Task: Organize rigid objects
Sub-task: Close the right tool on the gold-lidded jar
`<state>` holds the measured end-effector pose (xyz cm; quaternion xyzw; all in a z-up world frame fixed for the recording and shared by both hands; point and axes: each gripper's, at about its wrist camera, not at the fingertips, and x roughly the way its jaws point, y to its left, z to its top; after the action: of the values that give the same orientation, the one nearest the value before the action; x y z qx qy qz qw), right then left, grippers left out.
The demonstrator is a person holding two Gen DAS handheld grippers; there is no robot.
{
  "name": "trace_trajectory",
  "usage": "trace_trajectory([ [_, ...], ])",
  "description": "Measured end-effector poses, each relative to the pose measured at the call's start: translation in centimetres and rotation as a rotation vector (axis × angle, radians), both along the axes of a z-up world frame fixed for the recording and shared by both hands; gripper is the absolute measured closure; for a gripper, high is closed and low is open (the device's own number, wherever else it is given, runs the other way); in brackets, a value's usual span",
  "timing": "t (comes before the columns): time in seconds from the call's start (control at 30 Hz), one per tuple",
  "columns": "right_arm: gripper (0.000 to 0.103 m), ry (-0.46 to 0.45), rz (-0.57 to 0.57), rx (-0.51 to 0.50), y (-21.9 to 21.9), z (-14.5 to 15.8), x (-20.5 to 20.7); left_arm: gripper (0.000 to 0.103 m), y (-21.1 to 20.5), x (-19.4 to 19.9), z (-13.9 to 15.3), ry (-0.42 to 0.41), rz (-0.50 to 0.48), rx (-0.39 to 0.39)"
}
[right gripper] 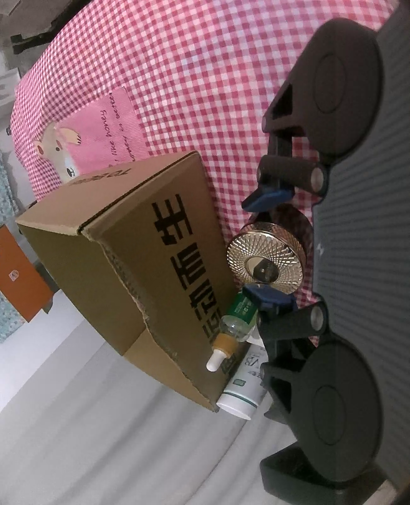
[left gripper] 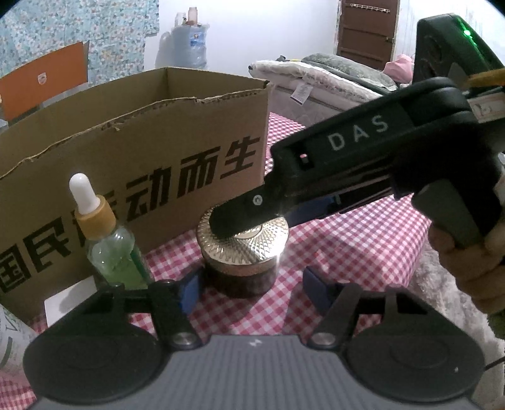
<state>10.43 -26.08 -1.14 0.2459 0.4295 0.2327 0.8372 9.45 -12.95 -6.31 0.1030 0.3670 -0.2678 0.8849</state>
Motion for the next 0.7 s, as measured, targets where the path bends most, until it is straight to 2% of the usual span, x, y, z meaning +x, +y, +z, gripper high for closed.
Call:
trace_trajectory([
  [0.43, 0.051, 0.011, 0.008, -0.002, 0.8, 0.2, -1.9, 0.037, 1.4, -0.7, 0.7, 0.046, 0.003, -0.036],
  [0.7, 0.049, -0.003, 0.037, -0.019, 2.5, 0.3, -3.4, 0.038, 2.2, -3.1, 0.8, 0.043, 0.012, -0.013],
])
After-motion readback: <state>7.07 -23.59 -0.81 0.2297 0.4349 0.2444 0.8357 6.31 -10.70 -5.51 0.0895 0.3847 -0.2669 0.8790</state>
